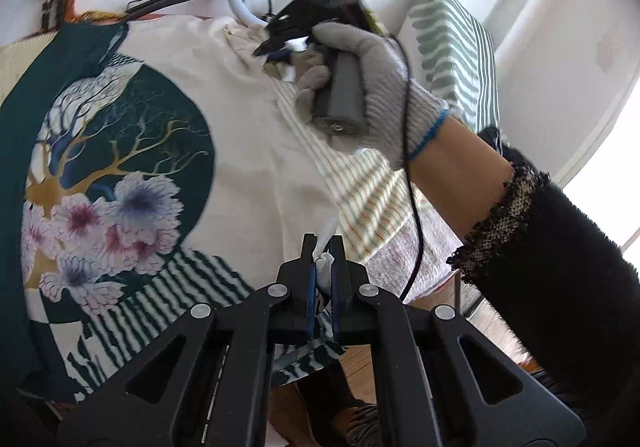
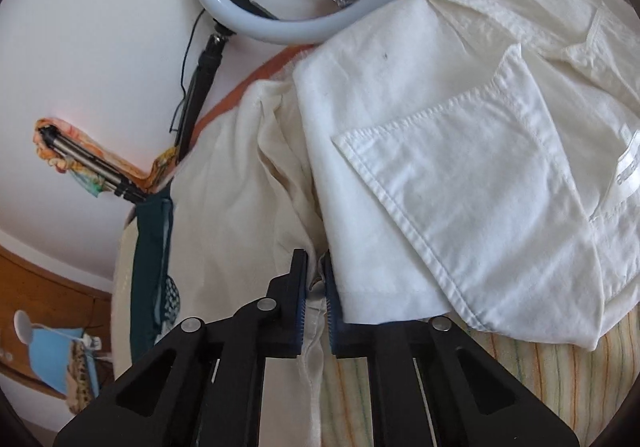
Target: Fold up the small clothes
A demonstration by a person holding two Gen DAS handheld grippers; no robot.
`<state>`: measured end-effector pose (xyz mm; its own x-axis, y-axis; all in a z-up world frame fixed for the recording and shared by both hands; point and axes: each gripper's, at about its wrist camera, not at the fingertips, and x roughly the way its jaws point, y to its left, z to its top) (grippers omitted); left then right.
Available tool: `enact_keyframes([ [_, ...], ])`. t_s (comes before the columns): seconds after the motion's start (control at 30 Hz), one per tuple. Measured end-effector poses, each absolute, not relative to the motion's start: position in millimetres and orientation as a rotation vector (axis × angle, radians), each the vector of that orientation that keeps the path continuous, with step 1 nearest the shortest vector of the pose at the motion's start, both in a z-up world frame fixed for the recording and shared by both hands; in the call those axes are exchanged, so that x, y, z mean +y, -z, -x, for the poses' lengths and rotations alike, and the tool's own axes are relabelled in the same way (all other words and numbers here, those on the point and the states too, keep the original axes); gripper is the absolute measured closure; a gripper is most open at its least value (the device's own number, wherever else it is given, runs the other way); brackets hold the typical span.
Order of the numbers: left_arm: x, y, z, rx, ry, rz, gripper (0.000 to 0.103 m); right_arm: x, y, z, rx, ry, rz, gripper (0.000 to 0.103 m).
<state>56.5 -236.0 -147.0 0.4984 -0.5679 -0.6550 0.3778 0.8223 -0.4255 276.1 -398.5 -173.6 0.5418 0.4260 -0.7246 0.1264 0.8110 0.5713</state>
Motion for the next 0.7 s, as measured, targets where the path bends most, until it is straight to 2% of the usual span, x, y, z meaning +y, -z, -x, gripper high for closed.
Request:
enact_keyframes([
  [0.23, -202, 143, -56, 0.859, 0.552, 0.312, 0.100, -348, 120, -279, 0.892, -0.270, -0.443, 0.099],
  [0.7, -133, 157, -45, 0.911, 0.439, 0.448, 0.100, -202, 127, -292, 0.936, -0.404, -0.122, 0.100],
])
